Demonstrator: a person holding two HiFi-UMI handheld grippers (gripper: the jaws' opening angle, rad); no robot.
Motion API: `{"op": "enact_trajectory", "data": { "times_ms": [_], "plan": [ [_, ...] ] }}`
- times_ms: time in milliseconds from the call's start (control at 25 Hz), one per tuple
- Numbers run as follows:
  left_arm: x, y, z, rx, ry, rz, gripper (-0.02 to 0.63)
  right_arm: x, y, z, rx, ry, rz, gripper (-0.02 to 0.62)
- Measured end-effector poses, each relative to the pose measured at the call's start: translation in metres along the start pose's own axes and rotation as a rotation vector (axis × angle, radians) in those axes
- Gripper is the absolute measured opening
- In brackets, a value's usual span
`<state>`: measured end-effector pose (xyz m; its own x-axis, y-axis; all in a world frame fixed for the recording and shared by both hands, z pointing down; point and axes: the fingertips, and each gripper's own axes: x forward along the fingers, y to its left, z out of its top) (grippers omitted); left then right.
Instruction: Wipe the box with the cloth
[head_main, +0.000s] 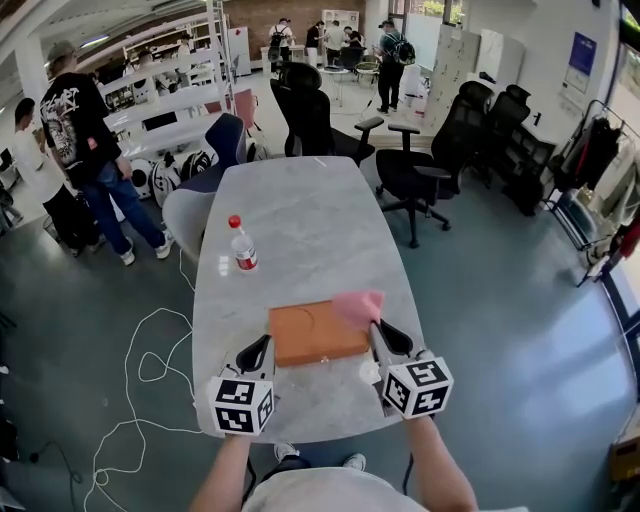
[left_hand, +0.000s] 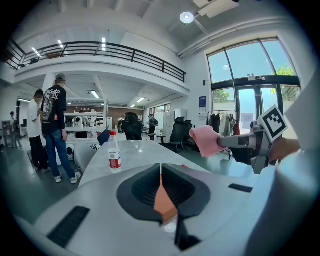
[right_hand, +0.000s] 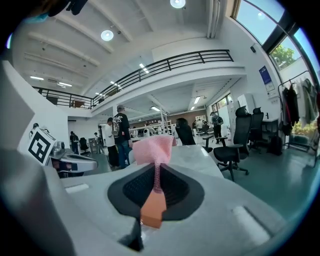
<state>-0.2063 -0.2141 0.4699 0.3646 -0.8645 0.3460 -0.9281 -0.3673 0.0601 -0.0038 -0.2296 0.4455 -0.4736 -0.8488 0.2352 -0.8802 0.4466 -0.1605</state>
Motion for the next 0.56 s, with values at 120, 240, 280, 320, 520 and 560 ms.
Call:
{"op": "enact_trajectory", "data": {
  "times_ms": [120, 240, 280, 320, 520, 560],
  "plan": [
    [0.0033, 0.0026, -0.0009, 0.001, 0.006, -0.009, 0.015, 0.0028, 0.0006, 0.0010, -0.007, 0.001, -0.010, 0.034],
    [0.0063, 0.0031, -0.0022, 0.001, 0.011, -0.020, 0.015, 0.0053, 0.0010, 0.0011, -0.007, 0.002, -0.015, 0.034],
    [0.0064, 0.0026, -0.0021, 0.000, 0.013, -0.022, 0.015, 0.0054, 0.0014, 0.0015, -0.007, 0.002, -0.016, 0.034],
    [0.0063, 0.0024, -0.0018, 0.000, 0.015, -0.024, 0.015, 0.0054, 0.0020, 0.0021, -0.008, 0.002, -0.016, 0.034],
    [0.0074, 0.0033, -0.0032, -0.004, 0.020, -0.026, 0.015, 0.0076, 0.0041, 0.0021, -0.009, 0.006, -0.013, 0.034],
    [0.0080, 0.0032, -0.0035, -0.005, 0.021, -0.026, 0.015, 0.0081, 0.0042, 0.0019, -0.009, 0.006, -0.012, 0.034]
  ]
}}
